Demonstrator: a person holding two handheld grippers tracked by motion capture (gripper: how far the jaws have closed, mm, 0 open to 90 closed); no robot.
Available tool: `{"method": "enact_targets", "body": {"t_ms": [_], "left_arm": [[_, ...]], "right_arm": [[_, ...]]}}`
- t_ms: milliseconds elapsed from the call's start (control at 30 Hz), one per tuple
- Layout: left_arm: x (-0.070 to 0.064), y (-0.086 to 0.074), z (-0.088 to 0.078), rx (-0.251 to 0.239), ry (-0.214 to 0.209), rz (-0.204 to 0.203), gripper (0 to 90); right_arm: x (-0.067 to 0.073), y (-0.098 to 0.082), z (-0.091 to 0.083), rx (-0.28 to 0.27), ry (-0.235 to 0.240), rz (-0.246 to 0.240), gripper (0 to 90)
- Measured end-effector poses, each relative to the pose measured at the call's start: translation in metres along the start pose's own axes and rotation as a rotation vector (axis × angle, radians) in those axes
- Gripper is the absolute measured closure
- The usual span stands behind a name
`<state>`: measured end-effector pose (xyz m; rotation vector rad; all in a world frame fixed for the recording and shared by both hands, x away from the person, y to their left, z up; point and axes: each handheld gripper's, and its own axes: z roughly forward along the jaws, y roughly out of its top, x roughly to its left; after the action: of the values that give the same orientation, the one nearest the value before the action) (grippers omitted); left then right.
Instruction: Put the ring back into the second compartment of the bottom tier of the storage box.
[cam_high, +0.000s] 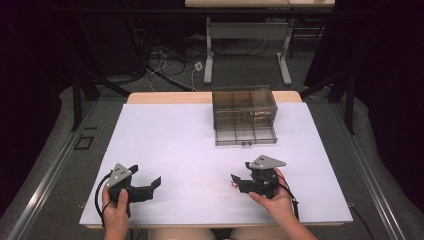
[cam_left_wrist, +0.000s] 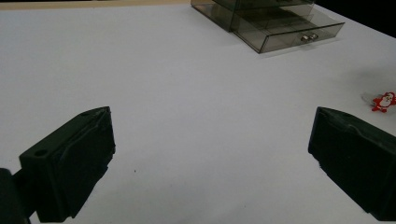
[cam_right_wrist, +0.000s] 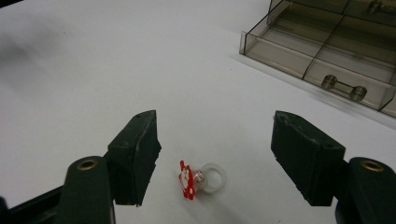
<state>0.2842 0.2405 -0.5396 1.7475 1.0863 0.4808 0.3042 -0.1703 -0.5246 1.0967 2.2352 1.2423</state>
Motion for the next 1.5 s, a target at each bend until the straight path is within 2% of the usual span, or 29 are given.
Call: {"method": "enact_targets", "body": {"t_ms": [200,233,333,367,500,567,800,833,933,1033,1067,1100,1133,1333,1367,1467,1500], "left_arm": [[0.0,0.0,0.0,0.001,0.002,0.0,0.6],[0.0,0.0,0.0,0.001,0.003,-0.001,0.7],[0.0,0.0,0.0,0.001,0.004,-0.001,0.7],[0.0,0.0,0.0,0.001,0.003,-0.001,0.7],[0.0,0.0,0.0,0.0,0.003,-0.002,0.7],[0.0,0.0,0.0,0.001,0.003,-0.002,0.7],[0.0,0.0,0.001,0.003,0.001,0.0,0.7],[0.0,0.0,0.001,0.003,0.0,0.001,0.7],[0.0,0.0,0.0,0.004,0.0,0.001,0.7],[0.0,0.0,0.0,0.002,0.001,-0.001,0.7],[0.0,0.0,0.0,0.003,0.001,0.0,0.7],[0.001,0.0,0.0,0.004,0.001,0.003,0.7],[0.001,0.0,0.0,0.006,0.001,0.004,0.7],[0.001,-0.001,0.001,0.006,-0.002,-0.006,0.7],[0.001,-0.001,0.001,0.006,-0.002,-0.006,0.7],[0.001,-0.001,0.001,0.007,-0.002,-0.007,0.7],[0.001,-0.001,0.001,0.007,-0.003,-0.008,0.7]], "right_arm": [[-0.001,-0.002,0.008,0.046,0.051,0.045,35.1],[0.0,-0.002,0.01,0.04,0.06,0.058,35.6],[0.0,-0.003,0.013,0.064,0.068,0.052,37.9],[0.0,-0.002,0.013,0.088,0.069,0.045,38.1],[0.0,-0.003,0.016,0.092,0.08,0.064,41.6],[-0.001,-0.003,0.017,0.113,0.077,0.052,42.6],[0.001,-0.005,0.021,0.135,0.082,0.041,48.3],[0.002,-0.005,0.022,0.158,0.082,0.039,49.8],[0.003,-0.006,0.024,0.151,0.08,0.037,51.0],[0.003,-0.006,0.025,0.176,0.08,0.022,52.6],[0.003,-0.008,0.028,0.136,0.078,0.027,53.5],[0.003,-0.008,0.028,0.136,0.078,0.027,53.5],[0.002,-0.006,0.026,0.184,0.077,0.019,54.3],[0.002,-0.007,0.029,0.186,0.077,0.028,56.9],[0.002,-0.007,0.028,0.212,0.076,0.028,57.0],[0.001,-0.009,0.031,0.202,0.076,0.025,58.3],[0.001,-0.009,0.031,0.217,0.081,0.025,58.8]]}}
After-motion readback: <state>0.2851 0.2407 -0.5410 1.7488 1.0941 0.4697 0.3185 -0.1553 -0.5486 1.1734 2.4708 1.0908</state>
